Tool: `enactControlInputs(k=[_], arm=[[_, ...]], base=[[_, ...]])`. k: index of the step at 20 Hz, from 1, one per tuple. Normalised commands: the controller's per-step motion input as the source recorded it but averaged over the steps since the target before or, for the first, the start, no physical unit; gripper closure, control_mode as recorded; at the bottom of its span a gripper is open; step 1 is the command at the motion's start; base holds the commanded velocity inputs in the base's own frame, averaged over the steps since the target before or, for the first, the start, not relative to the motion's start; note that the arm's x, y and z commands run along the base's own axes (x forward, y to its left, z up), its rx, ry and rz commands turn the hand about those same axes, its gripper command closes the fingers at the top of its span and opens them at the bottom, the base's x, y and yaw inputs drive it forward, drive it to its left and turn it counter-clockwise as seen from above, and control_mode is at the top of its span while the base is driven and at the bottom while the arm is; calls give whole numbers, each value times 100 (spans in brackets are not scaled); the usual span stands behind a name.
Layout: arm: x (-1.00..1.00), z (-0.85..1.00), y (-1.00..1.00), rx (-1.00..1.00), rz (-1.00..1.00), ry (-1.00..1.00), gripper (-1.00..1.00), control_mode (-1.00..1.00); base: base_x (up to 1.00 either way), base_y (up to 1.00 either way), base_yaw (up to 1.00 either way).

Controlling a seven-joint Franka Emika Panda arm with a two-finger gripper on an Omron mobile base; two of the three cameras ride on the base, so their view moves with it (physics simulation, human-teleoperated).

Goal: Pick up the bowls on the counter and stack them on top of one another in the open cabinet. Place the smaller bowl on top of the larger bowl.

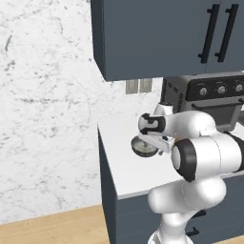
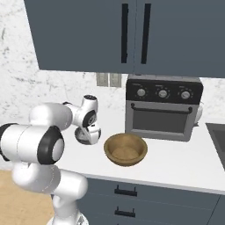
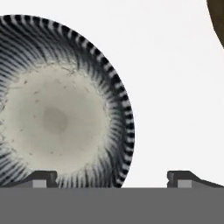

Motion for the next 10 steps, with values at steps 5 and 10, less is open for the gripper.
enactControlInputs(k=[5,10], arm=[[41,-29,0,-1,-3,0,-100,-100],[21,-40,0,-3,-1,0,-100,-100]], base=[[0,0,0],[0,0,0]])
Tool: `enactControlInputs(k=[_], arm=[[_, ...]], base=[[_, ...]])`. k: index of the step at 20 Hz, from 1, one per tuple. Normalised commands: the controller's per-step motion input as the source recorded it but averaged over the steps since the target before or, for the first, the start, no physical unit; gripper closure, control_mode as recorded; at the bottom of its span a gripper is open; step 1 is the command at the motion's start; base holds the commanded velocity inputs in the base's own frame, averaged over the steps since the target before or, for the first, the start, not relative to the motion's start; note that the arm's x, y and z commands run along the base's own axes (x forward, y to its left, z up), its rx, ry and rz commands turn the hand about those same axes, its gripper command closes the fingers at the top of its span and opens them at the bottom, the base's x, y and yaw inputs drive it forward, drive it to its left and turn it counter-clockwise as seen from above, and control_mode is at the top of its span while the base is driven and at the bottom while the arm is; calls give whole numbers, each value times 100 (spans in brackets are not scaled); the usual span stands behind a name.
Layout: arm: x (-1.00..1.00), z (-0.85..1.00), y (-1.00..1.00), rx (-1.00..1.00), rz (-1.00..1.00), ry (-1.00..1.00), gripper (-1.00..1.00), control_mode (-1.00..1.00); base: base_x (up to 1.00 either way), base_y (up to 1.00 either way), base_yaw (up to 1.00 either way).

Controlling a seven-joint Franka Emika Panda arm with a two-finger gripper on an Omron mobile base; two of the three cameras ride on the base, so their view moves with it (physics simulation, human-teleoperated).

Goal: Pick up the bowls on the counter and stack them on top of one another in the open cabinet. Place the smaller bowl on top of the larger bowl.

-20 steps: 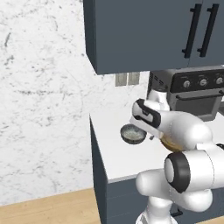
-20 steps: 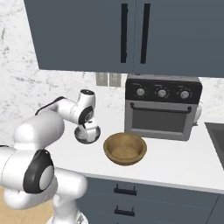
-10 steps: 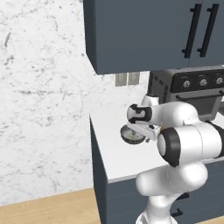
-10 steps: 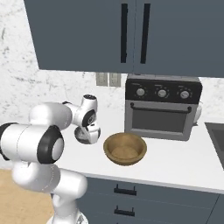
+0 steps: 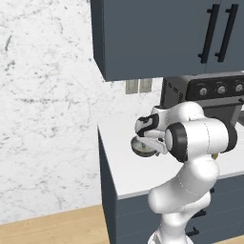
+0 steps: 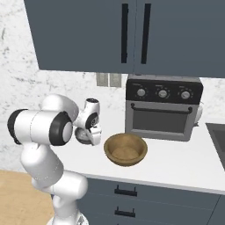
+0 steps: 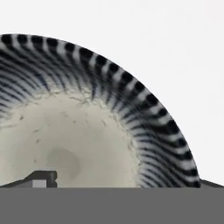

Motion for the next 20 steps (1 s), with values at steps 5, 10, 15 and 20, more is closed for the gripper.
enactControlInputs(k=[5,10,15,20], arm=[[15,-30,0,-1,-1,0,100,-100],[9,-4,0,0,-2,0,100,-100],[0,0,9,0,-5,0,100,-100],[-36,2,10,0,0,-11,100,-100]], base=[[0,0,0],[0,0,0],[0,0,0],[0,0,0]])
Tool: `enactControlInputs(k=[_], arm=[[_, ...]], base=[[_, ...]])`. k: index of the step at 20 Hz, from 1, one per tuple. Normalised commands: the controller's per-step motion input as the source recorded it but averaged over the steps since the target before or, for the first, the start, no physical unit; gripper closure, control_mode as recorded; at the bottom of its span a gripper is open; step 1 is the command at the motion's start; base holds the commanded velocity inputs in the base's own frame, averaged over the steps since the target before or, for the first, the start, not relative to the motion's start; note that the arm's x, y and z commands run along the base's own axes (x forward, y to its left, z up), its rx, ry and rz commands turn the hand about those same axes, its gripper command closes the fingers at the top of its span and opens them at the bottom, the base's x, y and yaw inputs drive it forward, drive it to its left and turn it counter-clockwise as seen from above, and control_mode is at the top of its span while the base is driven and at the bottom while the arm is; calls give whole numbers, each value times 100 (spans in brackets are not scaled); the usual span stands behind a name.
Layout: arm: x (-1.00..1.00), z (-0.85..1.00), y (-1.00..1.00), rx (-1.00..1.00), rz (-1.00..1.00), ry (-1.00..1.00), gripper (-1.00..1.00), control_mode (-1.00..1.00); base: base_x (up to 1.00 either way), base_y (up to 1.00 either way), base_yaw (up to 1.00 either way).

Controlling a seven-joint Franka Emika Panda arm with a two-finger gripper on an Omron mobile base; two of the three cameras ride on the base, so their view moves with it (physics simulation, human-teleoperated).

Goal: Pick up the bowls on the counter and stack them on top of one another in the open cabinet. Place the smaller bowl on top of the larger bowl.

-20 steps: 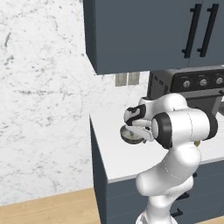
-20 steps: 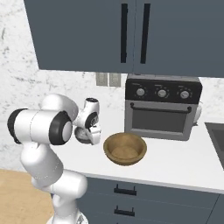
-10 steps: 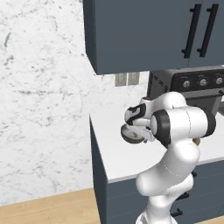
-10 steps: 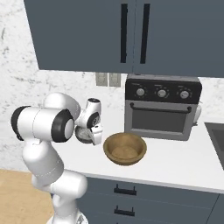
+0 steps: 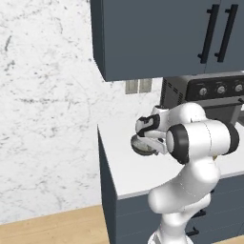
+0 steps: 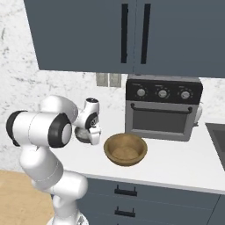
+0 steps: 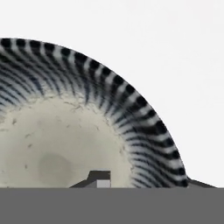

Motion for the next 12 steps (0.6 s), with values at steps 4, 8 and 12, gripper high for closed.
enactControlInputs(k=[4,8,12], arm=[[-43,23,22,0,1,-8,100,-100],[-50,56,18,0,6,-9,100,-100],[-54,88,8,-8,7,8,100,-100]], base=[[0,0,0],[0,0,0],[0,0,0]])
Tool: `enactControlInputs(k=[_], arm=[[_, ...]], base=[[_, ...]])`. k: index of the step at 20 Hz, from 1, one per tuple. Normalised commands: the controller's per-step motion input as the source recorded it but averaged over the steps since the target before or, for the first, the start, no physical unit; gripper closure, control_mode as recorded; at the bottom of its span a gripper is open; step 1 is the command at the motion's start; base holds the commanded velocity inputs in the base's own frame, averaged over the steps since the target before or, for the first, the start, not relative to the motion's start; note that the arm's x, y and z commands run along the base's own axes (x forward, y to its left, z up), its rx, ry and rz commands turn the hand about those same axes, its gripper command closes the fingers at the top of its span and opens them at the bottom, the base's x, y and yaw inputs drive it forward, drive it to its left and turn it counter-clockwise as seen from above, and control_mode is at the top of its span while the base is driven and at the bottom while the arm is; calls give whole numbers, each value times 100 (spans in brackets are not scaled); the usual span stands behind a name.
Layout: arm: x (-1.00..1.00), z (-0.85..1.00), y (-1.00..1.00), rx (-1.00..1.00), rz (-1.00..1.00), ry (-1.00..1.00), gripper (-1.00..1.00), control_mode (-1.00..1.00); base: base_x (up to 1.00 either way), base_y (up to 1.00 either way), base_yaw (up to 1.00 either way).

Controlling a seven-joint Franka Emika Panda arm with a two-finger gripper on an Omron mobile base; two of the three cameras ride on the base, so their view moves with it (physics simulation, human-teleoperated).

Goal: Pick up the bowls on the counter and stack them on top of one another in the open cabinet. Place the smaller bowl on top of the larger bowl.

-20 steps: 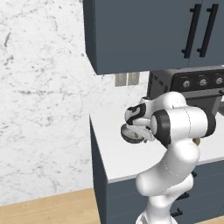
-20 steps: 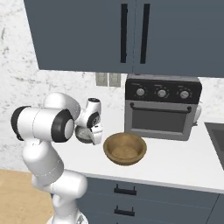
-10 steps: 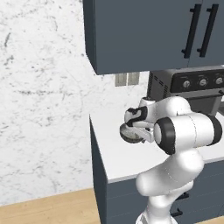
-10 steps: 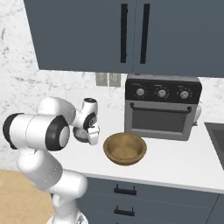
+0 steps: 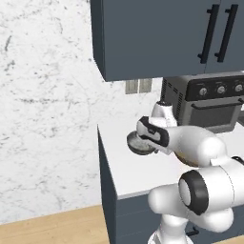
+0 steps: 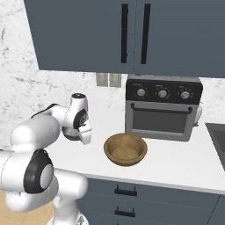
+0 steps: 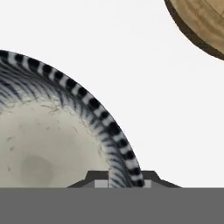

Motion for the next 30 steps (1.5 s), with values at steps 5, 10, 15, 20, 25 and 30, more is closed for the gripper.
enactControlInputs(k=[5,10,15,20,25,30], arm=[[-63,51,-46,-6,12,6,100,-100],[-40,15,-92,-1,13,-2,100,-100],[-10,20,-98,2,5,-1,100,-100],[1,17,-84,2,1,3,100,-100],[6,15,-73,0,0,12,100,-100],[24,0,-60,0,0,6,100,-100]], base=[[0,0,0],[0,0,0],[0,0,0],[0,0,0],[0,0,0],[0,0,0]])
